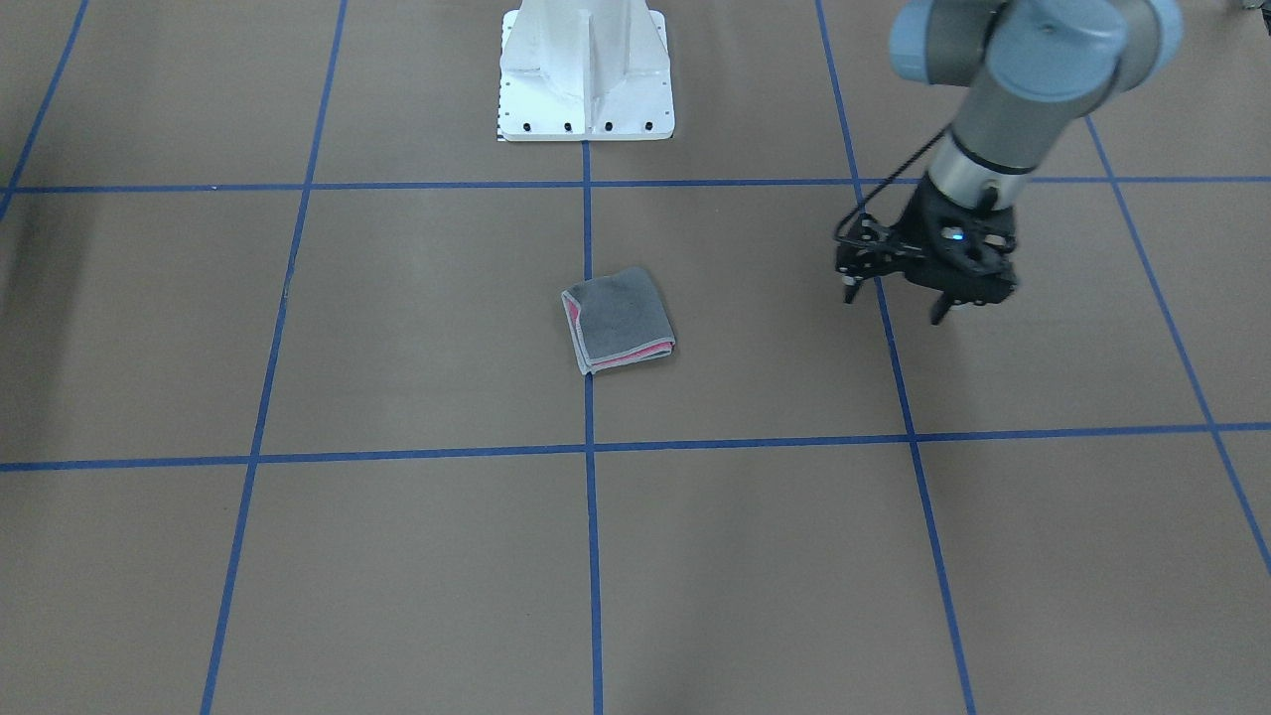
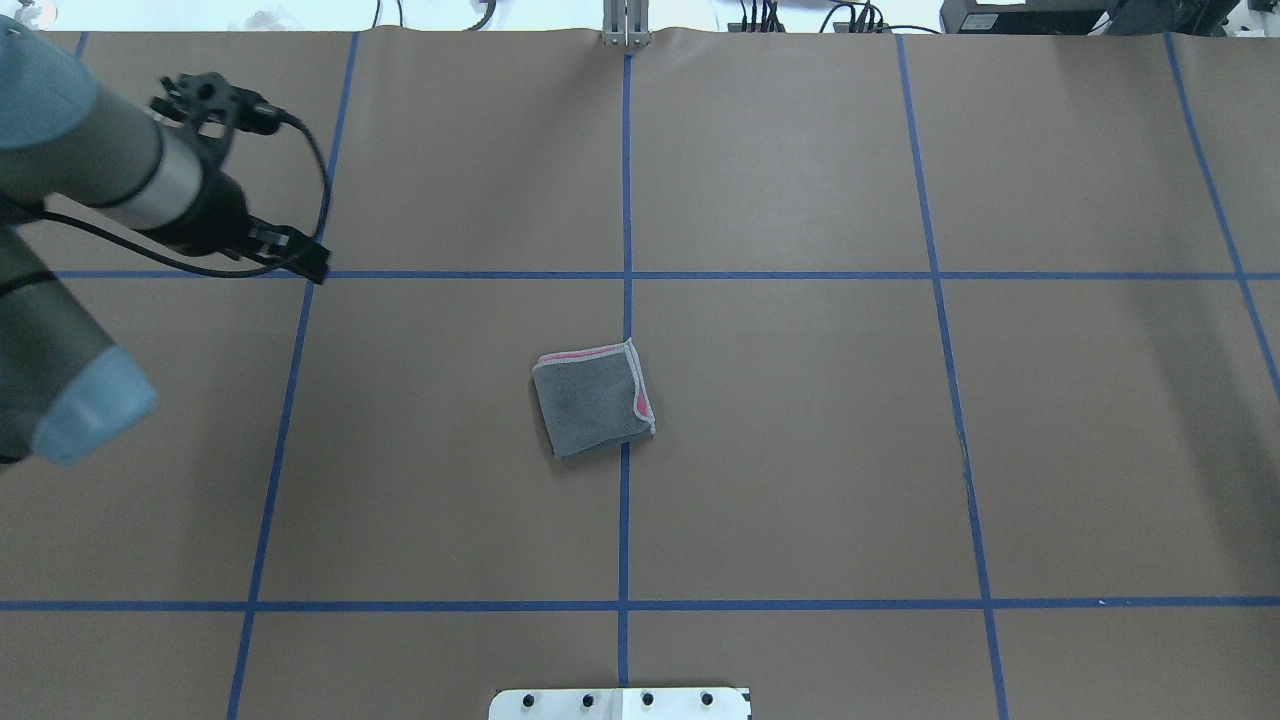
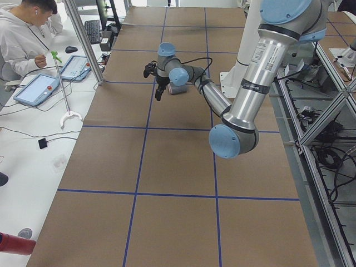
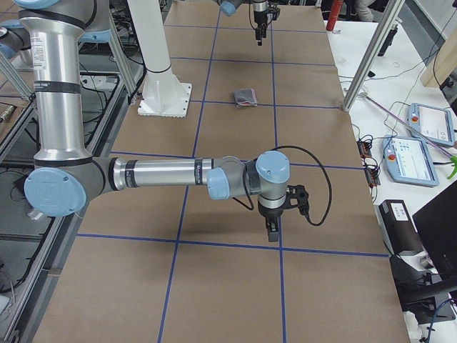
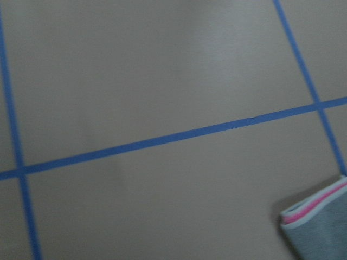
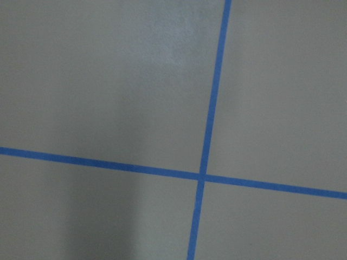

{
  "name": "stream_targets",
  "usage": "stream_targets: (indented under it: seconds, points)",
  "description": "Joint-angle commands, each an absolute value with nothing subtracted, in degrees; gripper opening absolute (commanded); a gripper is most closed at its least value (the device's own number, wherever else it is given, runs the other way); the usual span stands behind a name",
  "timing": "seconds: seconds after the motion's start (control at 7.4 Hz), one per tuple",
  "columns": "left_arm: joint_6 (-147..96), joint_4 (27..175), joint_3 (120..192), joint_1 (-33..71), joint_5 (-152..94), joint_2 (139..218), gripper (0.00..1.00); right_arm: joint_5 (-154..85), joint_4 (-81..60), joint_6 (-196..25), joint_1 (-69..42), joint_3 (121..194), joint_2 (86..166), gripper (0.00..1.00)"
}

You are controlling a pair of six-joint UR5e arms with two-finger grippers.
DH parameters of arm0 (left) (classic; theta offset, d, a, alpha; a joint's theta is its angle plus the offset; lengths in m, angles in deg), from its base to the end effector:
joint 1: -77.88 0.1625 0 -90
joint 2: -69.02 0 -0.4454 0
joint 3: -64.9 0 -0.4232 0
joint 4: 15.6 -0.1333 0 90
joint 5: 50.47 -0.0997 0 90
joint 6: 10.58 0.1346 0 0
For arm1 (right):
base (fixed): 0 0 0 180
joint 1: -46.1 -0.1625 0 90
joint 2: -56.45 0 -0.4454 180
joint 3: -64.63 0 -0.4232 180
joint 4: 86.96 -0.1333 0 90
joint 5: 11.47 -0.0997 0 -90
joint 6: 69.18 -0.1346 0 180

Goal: Fold towel twice with both arms

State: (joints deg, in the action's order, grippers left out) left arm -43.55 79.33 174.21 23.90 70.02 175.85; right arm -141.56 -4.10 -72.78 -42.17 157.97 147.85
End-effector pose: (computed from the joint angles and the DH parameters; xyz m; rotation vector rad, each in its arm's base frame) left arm 0.3133 -0.5414 0.3612 0.2886 0.8164 0.2405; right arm 0.0307 -0.5279 0.6794 0.1193 -0.7044 -0.0242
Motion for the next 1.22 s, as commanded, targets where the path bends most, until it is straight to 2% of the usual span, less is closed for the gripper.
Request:
stream_targets:
  seconds: [0.0, 0.41, 0.54, 0.81, 1.08]
  points:
    - [-22.8, 79.1, 173.6, 9.2, 76.2, 165.3, 1.00, -141.9, -4.0, -67.9, -45.6, 157.9, 152.1, 1.00]
    - [-1.8, 79.1, 161.5, -8.1, 85.5, 159.6, 1.00, -141.9, -3.8, -66.5, -47.0, 157.9, 152.6, 1.00]
    - [2.5, 79.2, 158.4, -9.6, 85.9, 158.6, 1.00, -141.9, -3.8, -66.5, -46.9, 158.0, 152.2, 1.00]
    - [2.0, 79.2, 158.7, -10.5, 85.8, 156.1, 1.00, -141.8, 0.7, -66.8, -46.9, 158.9, 149.2, 1.00]
    - [2.1, 76.3, 162.8, -14.0, 85.8, 153.8, 1.00, -141.6, 5.4, -67.2, -45.8, 158.8, 144.8, 1.00]
